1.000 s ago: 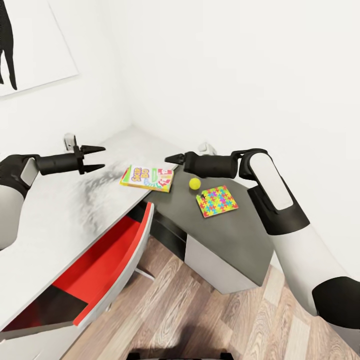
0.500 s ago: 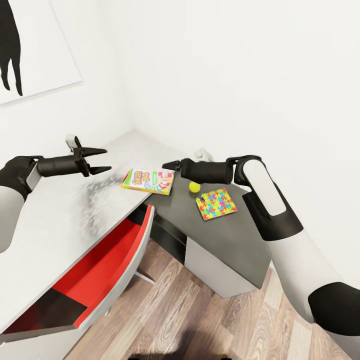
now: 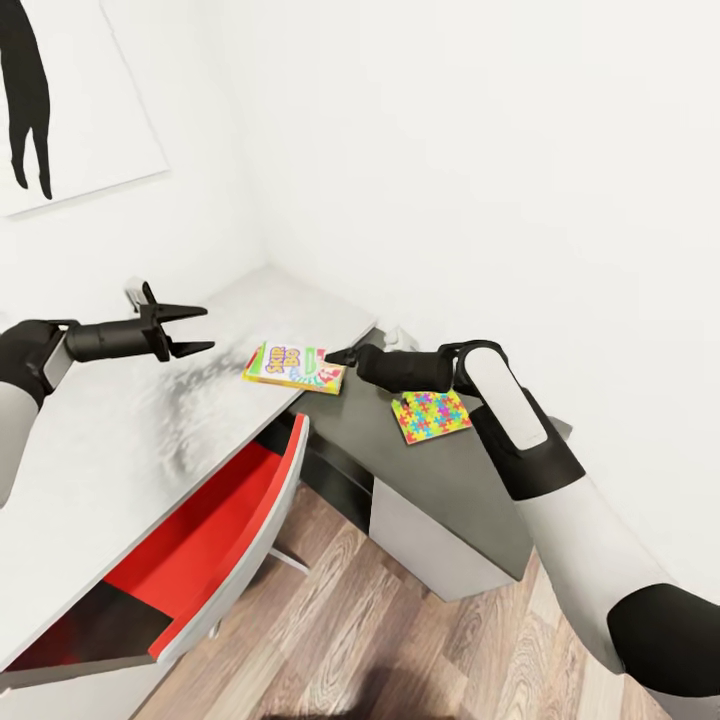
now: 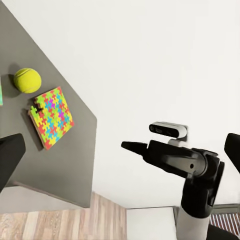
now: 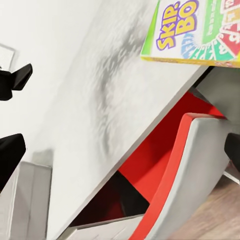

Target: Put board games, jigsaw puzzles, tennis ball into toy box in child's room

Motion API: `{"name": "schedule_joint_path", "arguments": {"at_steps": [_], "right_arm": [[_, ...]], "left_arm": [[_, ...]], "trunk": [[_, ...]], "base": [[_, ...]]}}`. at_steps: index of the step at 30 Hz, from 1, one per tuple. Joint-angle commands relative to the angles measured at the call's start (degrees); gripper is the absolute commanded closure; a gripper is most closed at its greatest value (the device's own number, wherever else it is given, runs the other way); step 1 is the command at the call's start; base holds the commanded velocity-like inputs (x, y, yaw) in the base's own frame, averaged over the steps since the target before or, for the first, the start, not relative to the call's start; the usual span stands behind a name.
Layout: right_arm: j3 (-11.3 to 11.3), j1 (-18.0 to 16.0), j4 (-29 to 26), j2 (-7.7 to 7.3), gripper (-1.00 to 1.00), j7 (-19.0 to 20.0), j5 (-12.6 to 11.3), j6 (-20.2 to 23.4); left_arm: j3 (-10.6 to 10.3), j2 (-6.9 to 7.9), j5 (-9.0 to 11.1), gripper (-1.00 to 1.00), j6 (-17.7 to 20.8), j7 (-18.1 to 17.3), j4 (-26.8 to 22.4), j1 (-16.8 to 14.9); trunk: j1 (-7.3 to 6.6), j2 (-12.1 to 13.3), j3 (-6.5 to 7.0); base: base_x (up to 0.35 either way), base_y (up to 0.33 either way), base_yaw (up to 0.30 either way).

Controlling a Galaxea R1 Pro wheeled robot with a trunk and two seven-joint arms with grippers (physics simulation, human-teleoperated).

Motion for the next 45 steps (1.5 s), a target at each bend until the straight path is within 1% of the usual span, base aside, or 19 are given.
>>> {"name": "schedule_joint_path", "arguments": {"at_steps": [1, 4, 8, 10, 12, 13, 15, 17, 19, 20, 22, 24, 26, 42, 44, 45], "right_arm": [[0.0, 0.2, 0.2, 0.29, -1.0, -0.4, -0.4, 0.0], [-0.1, 1.2, 0.5, 0.6, -1.0, 0.2, -0.3, 0.0], [-0.2, 2.4, 0.7, 0.54, -1.0, 2.8, -0.3, -0.8], [-0.4, 3.3, 0.8, 0.13, -1.0, 5.5, -0.2, -2.8], [-0.5, 4.1, 0.9, 0.01, -1.0, 7.2, -0.2, -3.9], [-0.6, 4.9, 1.0, -0.13, -1.0, 8.7, -0.2, -4.6], [-0.7, 5.7, 1.2, -0.33, -1.0, 9.8, -0.2, -5.1], [-1.1, 6.4, 1.9, -0.94, -1.0, 10.9, -0.2, -5.6], [-1.8, 6.9, 2.4, -2.09, -1.0, 11.5, -0.4, -6.3], [-2.2, 7.3, 2.5, -2.91, -1.0, 11.9, -0.4, -7.0], [-2.6, 7.7, 2.7, -3.87, -1.0, 12.6, -0.4, -7.8], [-2.9, 7.9, 2.8, -4.41, -1.0, 13.1, -0.4, -8.6], [-3.2, 8.1, 2.8, -4.63, -1.0, 13.4, -0.4, -9.1], [-3.6, 8.4, 3.1, -4.79, -1.0, 13.5, -0.3, -10.0], [-3.8, 8.8, 3.2, -4.77, -1.0, 13.6, -0.4, -11.0], [-3.9, 9.3, 3.3, -4.79, -1.0, 13.6, -0.4, -12.4]], "left_arm": [[0.2, 0.0, -0.3, -1.0, 0.6, -0.3, 0.0, 0.1], [0.3, -0.04, -0.2, -1.0, 0.6, -0.3, 0.0, 0.3], [0.3, -0.06, -0.1, -1.0, 0.6, -0.3, 0.0, 0.5], [0.4, -0.07, -0.1, -1.0, 0.6, -0.3, 0.0, 0.5], [0.4, -0.08, -0.2, -1.0, 0.6, -0.3, 0.0, 0.5], [0.4, -0.11, -0.2, -1.0, 0.6, -0.3, 0.0, 0.5], [0.4, -0.11, -0.2, -1.0, 0.6, -0.3, 0.0, 0.5], [0.4, -0.09, -0.2, -1.0, 0.6, -0.3, 0.0, 0.5], [0.4, -0.11, -0.2, -1.0, 0.6, -0.3, 0.0, 0.5], [0.4, -0.13, -0.2, -1.0, 0.6, -0.3, 0.0, 0.5], [0.5, -0.1, -0.1, -1.0, 0.6, -0.3, 0.0, 0.5], [0.6, -0.08, -0.1, -1.0, 0.6, -0.3, 0.0, 0.5], [0.6, -0.08, -0.1, -1.0, 0.6, -0.3, 0.0, 0.5], [0.6, -0.2, 0.0, -1.0, 0.6, -0.3, 0.0, 0.5], [0.6, -0.22, 0.0, -1.0, 0.6, -0.3, 0.0, 0.5], [0.6, -0.23, 0.0, -1.0, 0.6, -0.3, 0.0, 0.5]], "trunk": [[0.03, -0.1, -0.08], [0.03, -0.1, -0.07], [0.03, -0.1, -0.07], [0.03, -0.1, -0.06], [0.03, -0.1, -0.06], [0.03, -0.1, -0.06], [0.03, -0.1, -0.06], [0.03, -0.1, -0.06], [0.03, -0.1, -0.06], [0.03, -0.1, -0.06], [0.03, -0.1, -0.06], [0.03, -0.1, -0.06], [0.03, -0.1, -0.06], [0.03, -0.1, -0.06], [0.03, -0.1, -0.06], [0.03, -0.1, -0.06]], "base": [[0.0, 0.0, 0.0], [0.0, 0.0, 0.0], [0.0, 0.0, 0.0], [0.0, 0.0, 0.0], [0.0, 0.0, 0.0], [0.0, 0.0, 0.0], [0.0, 0.0, 0.0], [0.0, 0.0, 0.0], [0.0, 0.0, 0.0], [0.0, 0.0, 0.0], [0.0, 0.0, 0.0], [0.0, 0.0, 0.0], [0.0, 0.0, 0.0], [0.0, 0.0, 0.0], [0.0, 0.0, 0.0], [0.0, 0.0, 0.0]]}}
